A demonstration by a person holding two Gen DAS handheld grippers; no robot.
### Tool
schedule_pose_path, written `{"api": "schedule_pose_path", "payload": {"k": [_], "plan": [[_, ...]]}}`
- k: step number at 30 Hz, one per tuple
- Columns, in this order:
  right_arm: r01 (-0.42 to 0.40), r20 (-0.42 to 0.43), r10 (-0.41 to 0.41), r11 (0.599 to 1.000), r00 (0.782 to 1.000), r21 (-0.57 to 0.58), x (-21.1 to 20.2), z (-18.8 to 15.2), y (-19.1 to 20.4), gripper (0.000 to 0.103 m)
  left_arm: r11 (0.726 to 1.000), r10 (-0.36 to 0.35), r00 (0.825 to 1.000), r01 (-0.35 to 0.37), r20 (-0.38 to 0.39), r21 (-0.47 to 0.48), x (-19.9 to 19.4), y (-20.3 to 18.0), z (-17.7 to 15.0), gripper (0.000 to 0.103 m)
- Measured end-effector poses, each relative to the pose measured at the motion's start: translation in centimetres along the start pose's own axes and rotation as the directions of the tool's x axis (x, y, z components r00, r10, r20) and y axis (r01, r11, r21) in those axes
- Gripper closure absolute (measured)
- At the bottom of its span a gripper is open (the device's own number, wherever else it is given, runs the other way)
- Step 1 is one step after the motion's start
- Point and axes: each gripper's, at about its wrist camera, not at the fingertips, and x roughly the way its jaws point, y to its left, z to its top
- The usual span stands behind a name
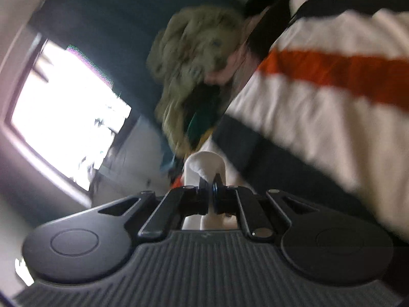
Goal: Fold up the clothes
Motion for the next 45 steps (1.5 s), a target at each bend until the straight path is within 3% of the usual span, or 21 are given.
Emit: {"api": "schedule_pose_path", "payload": {"k": [3, 7, 10, 12, 14, 16, 19, 22, 24, 26, 29, 32, 37, 39, 41, 43, 45], "plan": [[0.071, 0.08, -0.075, 0.996, 0.994, 0.051, -1.9, 2.3, -2.8, 0.096, 0.999, -0.008, 1.0, 0.008, 0.006, -0.046, -0.4, 0.6, 0.4, 0.028], [0.178, 0.03, -0.184, 0.975, 0.983, 0.135, -3.0, 3.7, -7.1, 0.096, 0.986, 0.009, 1.0, -0.005, 0.022, -0.169, -1.2, 2.6, 1.5, 0.028], [0.247, -0.055, -0.241, 0.946, 0.969, 0.209, -2.8, 3.5, -9.7, 0.096, 0.946, 0.086, 0.995, -0.066, 0.047, -0.319, -2.9, 5.6, 2.4, 0.027], [0.263, -0.093, -0.246, 0.922, 0.965, 0.283, -3.2, 3.1, -11.0, 0.096, 0.897, 0.201, 0.979, -0.171, 0.032, -0.407, -4.4, 8.1, 3.0, 0.025], [0.259, -0.098, -0.24, 0.916, 0.966, 0.307, -4.0, 2.4, -11.0, 0.096, 0.816, 0.33, 0.943, -0.301, -0.028, -0.494, -6.3, 11.0, 3.4, 0.024], [0.263, -0.095, -0.246, 0.924, 0.965, 0.276, -4.3, 2.4, -10.4, 0.096, 0.714, 0.403, 0.912, -0.363, -0.074, -0.599, -8.5, 14.4, 3.5, 0.023], [0.27, -0.087, -0.257, 0.935, 0.963, 0.23, -4.3, 2.5, -9.3, 0.096, 0.514, 0.462, 0.875, -0.397, -0.144, -0.761, -10.9, 19.2, 2.9, 0.022], [0.288, -0.087, -0.276, 0.936, 0.957, 0.202, -3.8, 2.6, -9.2, 0.096, 0.355, 0.49, 0.858, -0.356, -0.153, -0.864, -11.2, 23.0, 2.6, 0.024], [0.303, -0.093, -0.289, 0.932, 0.953, 0.2, -3.8, 2.4, -9.4, 0.096, 0.283, 0.507, 0.847, -0.34, -0.162, -0.897, -10.6, 24.7, 2.6, 0.032], [0.317, -0.099, -0.303, 0.925, 0.948, 0.21, -3.8, 2.2, -9.8, 0.096, 0.232, 0.529, 0.831, -0.336, -0.171, -0.913, -10.2, 26.0, 2.6, 0.062], [0.333, -0.103, -0.318, 0.915, 0.943, 0.229, -4.0, 2.0, -10.1, 0.096, 0.227, 0.535, 0.825, -0.351, -0.185, -0.908, -10.5, 26.6, 3.0, 0.08], [0.322, -0.077, -0.312, 0.918, 0.947, 0.233, -5.0, 2.0, -9.6, 0.096, 0.272, 0.548, 0.821, -0.357, -0.161, -0.894, -12.5, 26.2, 3.8, 0.087], [0.323, -0.017, -0.328, 0.921, 0.945, 0.219, -7.2, 2.2, -8.1, 0.096, 0.338, 0.588, 0.808, -0.302, -0.051, -0.891, -18.9, 26.1, 6.0, 0.092], [0.337, 0.005, -0.347, 0.912, 0.938, 0.234, -8.5, 2.2, -7.8, 0.096, 0.371, 0.578, 0.816, -0.287, -0.023, -0.883, -21.5, 25.8, 6.6, 0.092], [0.368, 0.016, -0.386, 0.892, 0.923, 0.262, -10.0, 2.2, -7.7, 0.096, 0.399, 0.544, 0.839, -0.275, -0.016, -0.875, -23.1, 25.7, 7.0, 0.092], [0.403, 0.026, -0.437, 0.848, 0.899, 0.344, -12.0, 1.9, -8.2, 0.096, 0.411, 0.55, 0.834, -0.302, -0.03, -0.86, -24.2, 25.7, 6.7, 0.092], [0.437, 0.003, -0.491, 0.777, 0.871, 0.453, -13.8, 1.3, -9.5, 0.096, 0.418, 0.566, 0.823, -0.333, -0.044, -0.845, -24.9, 26.3, 6.4, 0.092]]}}
